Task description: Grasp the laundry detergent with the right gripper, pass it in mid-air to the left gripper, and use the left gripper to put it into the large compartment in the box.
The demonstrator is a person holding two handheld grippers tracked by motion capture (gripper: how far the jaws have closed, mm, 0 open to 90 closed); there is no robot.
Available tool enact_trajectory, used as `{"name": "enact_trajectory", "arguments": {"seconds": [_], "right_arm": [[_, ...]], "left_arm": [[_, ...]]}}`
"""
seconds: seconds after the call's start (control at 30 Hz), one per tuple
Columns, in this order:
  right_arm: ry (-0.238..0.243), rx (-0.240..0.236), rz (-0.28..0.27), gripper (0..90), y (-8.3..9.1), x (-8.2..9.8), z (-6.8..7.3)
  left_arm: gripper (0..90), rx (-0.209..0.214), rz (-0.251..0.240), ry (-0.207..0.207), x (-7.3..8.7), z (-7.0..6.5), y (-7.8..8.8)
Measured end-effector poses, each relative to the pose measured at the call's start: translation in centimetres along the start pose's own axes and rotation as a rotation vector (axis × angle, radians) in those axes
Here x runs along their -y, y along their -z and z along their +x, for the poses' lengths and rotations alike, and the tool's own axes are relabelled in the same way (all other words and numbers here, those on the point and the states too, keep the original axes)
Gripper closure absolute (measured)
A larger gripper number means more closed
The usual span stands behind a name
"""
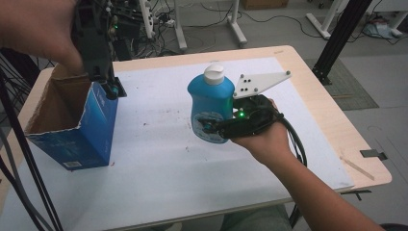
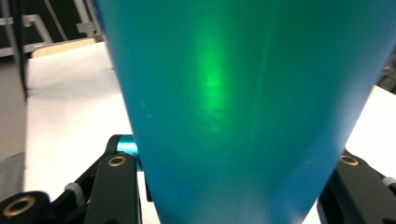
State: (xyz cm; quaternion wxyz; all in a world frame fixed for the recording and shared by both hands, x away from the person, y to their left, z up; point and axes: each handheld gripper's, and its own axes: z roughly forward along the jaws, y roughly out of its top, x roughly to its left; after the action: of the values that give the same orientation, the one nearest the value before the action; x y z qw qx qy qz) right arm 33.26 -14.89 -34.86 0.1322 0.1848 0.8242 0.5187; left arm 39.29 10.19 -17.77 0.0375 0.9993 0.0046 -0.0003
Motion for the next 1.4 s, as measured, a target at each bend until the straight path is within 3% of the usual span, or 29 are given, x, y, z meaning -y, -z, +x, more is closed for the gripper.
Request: {"name": "enact_trajectory", "arguments": {"seconds": [0.37, 0.57, 0.73, 1.17, 1.4], "right_arm": [[0.051, -0.148, 0.049, 45.1, -1.9, -1.8, 0.0], [0.063, -0.206, 0.035, 45.0, -2.7, -2.7, 0.2], [0.072, -0.250, 0.028, 45.0, -3.3, -3.3, 0.3], [0.081, -0.298, 0.024, 45.0, -4.4, -4.3, 0.8], [0.091, -0.304, 0.021, 45.0, -4.9, -4.7, 0.8]], "left_arm": [[1.6, 0.016, 0.000, -0.036, -2.3, -1.2, -0.5], [1.6, 0.012, -0.003, -0.054, -3.6, -1.5, -0.8], [1.6, 0.032, -0.006, -0.067, -4.7, -1.8, -1.4], [1.7, 0.045, 0.000, -0.071, -6.7, -2.2, -2.1], [1.9, 0.031, 0.008, -0.067, -7.1, -2.3, -2.2]]}}
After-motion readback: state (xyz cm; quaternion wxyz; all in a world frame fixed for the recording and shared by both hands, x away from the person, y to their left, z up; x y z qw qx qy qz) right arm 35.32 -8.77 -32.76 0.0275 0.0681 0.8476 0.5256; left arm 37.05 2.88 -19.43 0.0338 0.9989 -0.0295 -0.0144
